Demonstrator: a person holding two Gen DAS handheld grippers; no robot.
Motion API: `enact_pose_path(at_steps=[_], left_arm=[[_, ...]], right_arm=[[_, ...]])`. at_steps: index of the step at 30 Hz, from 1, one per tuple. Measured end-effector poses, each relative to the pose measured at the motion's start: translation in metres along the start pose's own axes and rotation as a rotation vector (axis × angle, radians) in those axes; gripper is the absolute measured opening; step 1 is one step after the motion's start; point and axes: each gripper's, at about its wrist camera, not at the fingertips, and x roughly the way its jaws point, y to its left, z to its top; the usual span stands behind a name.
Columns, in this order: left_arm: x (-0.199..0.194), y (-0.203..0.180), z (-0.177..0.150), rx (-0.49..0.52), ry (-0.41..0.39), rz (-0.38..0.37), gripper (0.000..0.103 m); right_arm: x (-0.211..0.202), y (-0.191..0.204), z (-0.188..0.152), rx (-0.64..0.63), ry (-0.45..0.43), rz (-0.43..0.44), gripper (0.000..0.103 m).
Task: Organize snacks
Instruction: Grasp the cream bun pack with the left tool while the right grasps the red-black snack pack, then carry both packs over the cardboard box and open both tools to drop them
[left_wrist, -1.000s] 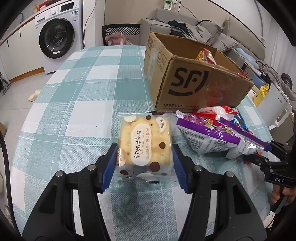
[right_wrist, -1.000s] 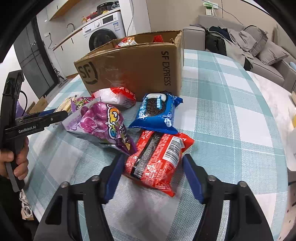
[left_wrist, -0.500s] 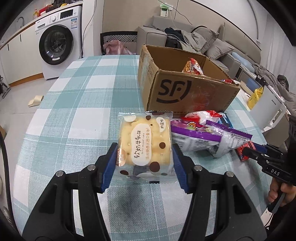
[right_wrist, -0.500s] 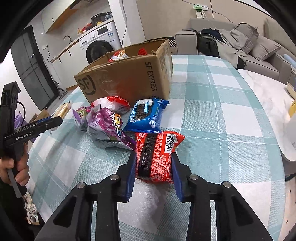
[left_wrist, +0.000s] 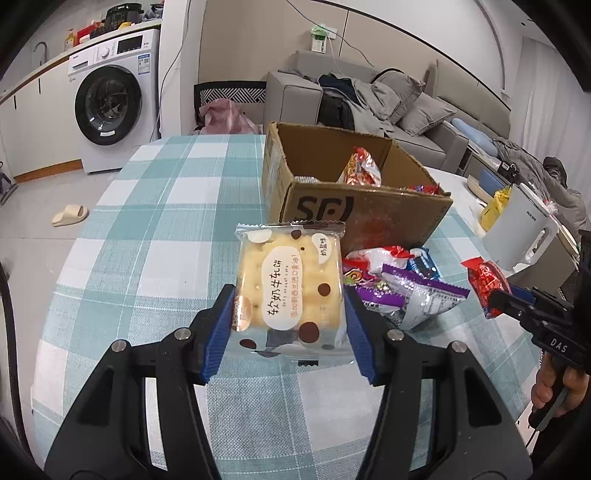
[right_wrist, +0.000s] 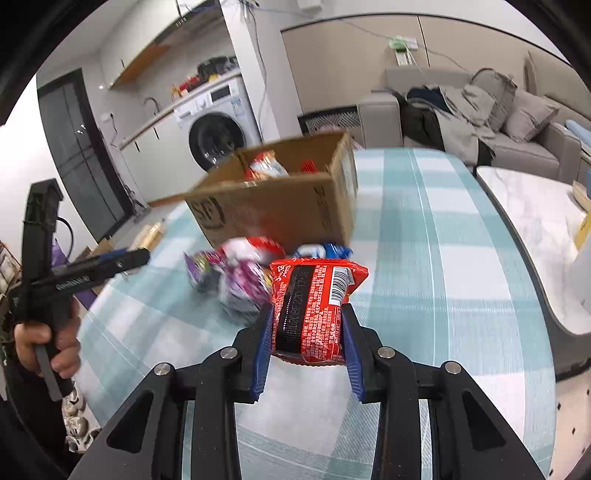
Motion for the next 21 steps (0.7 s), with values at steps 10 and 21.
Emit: enact_pose_path(at_steps=[10, 21], left_arm=[[-0.014, -0.013, 0.024, 0.022, -0.059, -0.008, 0.054], [-0.01, -0.028, 0.057, 0.057, -0.101, -0.022, 0.054]], right_arm=[[-0.014, 0.012, 0.029, -0.014, -0.086, 0.03, 0.035], [-0.007, 0.019, 0.062, -0.013, -0.13, 0.042, 0.035]])
